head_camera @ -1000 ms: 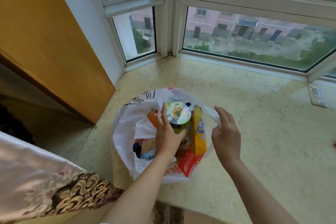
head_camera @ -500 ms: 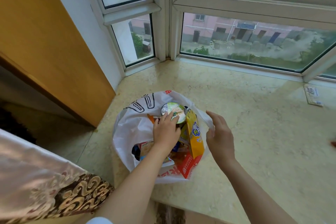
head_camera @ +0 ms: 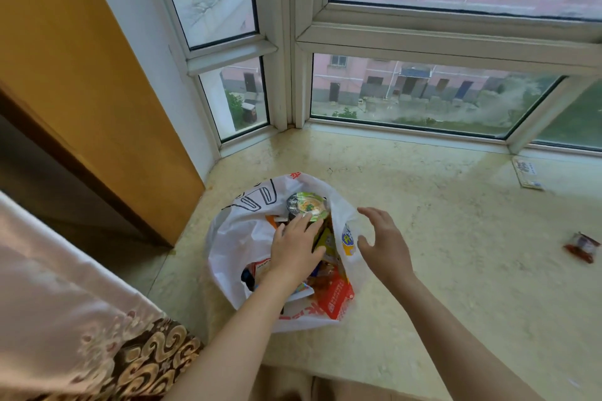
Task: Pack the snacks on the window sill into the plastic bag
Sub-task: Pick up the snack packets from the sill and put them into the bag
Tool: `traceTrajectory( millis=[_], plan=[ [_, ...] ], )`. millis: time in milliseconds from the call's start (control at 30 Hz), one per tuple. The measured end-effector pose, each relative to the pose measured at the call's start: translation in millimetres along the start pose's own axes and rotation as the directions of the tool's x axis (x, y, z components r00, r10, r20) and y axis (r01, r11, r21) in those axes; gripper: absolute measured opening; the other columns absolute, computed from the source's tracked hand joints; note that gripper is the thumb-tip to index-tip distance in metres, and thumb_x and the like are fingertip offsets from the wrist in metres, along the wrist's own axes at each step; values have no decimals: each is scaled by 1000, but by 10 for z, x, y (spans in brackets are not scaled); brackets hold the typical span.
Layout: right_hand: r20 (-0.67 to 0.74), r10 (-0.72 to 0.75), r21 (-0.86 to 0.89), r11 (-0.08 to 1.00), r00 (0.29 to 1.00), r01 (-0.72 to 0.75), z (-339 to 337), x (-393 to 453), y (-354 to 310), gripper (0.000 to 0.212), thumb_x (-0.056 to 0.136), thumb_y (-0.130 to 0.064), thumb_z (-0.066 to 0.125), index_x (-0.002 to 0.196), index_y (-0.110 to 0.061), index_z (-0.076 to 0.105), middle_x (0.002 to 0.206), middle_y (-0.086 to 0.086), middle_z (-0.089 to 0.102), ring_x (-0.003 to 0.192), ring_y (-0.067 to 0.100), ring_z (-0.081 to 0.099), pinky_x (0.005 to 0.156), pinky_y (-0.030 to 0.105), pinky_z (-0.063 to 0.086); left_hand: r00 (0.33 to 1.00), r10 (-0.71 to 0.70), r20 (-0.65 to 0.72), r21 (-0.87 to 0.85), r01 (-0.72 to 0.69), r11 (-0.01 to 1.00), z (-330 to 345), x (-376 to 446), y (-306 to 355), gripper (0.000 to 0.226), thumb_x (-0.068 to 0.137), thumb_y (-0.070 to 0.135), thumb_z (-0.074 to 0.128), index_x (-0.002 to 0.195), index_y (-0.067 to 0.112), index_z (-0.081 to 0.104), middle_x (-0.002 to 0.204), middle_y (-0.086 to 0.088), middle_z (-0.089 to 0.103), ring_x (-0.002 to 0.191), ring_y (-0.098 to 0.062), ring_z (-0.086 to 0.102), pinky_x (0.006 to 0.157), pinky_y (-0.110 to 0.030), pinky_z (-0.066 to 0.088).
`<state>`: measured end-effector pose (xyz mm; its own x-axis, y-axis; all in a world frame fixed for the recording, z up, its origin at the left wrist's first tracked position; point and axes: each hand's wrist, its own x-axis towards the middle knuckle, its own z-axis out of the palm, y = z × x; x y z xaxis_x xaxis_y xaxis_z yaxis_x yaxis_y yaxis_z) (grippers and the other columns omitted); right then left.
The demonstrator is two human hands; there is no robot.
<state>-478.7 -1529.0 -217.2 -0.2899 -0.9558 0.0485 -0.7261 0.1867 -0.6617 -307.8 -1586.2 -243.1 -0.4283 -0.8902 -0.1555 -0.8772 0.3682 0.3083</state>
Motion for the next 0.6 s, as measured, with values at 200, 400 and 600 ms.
traceTrajectory(
  millis=[200, 400, 600],
  plan=[
    [-41, 5, -245, 969, 999, -15, -56, -435, -166, 49, 87, -21, 63, 134, -17, 51, 142, 2, 46, 128, 24, 44, 92, 36, 46, 986, 124, -111, -15, -126, 992, -296, -243, -44, 59, 95, 46, 45, 149, 32, 26, 157, 4, 23, 146, -15, 15, 116, -39, 17],
    [-139, 30, -323, 944, 990, -74, -3, -890, -381, 48, 84, -27, 67, 129, -14, 56, 140, 11, 50, 125, 31, 48, 99, 43, 43, 940, 258, -223, -9, -267, 964, -570, -505, -77, 59, 91, 47, 52, 146, 31, 36, 153, 5, 32, 143, -15, 23, 113, -38, 24],
    [-216, 117, -337, 923, 969, -186, -142, -1303, -471, 50, 87, -32, 64, 133, -17, 52, 146, 10, 43, 131, 29, 42, 103, 42, 39, 899, 370, -235, -52, -392, 918, -725, -679, 104, 61, 88, 44, 60, 144, 29, 40, 150, 4, 37, 141, -17, 28, 112, -41, 24]
  ],
)
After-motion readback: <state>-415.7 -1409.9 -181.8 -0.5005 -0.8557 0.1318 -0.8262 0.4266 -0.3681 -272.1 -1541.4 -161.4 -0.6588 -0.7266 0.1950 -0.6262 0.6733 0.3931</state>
